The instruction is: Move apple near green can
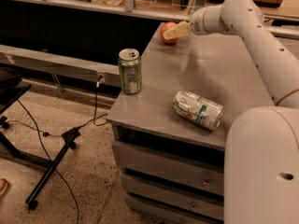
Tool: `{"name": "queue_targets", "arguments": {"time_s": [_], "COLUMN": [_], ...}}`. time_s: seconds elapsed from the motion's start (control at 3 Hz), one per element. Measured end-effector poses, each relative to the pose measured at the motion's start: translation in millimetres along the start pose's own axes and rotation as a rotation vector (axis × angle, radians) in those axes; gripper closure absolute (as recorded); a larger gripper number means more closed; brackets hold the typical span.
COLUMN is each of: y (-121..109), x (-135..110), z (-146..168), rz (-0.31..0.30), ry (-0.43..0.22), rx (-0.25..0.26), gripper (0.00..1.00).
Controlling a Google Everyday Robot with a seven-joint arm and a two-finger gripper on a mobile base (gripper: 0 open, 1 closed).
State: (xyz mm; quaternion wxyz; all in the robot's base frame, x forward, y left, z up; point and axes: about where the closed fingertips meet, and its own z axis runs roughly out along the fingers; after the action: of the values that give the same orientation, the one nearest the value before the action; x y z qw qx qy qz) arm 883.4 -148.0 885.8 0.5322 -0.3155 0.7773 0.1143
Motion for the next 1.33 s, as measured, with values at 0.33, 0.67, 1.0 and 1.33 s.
{"name": "queue_targets", "arguments": {"time_s": [0.33,0.67,1.0,1.33], "y": [8,22,39,49], "x": [4,7,8,10], "z": [5,11,18,22], "rz": [-0.018,-0.036,-0.061,-0.075], "ry": [0.008,0.021,0.035,0.045], "rx": [-0.034,-0.088,-0.146,-0.182], "gripper": [0.00,0.00,0.15,0.38]}}
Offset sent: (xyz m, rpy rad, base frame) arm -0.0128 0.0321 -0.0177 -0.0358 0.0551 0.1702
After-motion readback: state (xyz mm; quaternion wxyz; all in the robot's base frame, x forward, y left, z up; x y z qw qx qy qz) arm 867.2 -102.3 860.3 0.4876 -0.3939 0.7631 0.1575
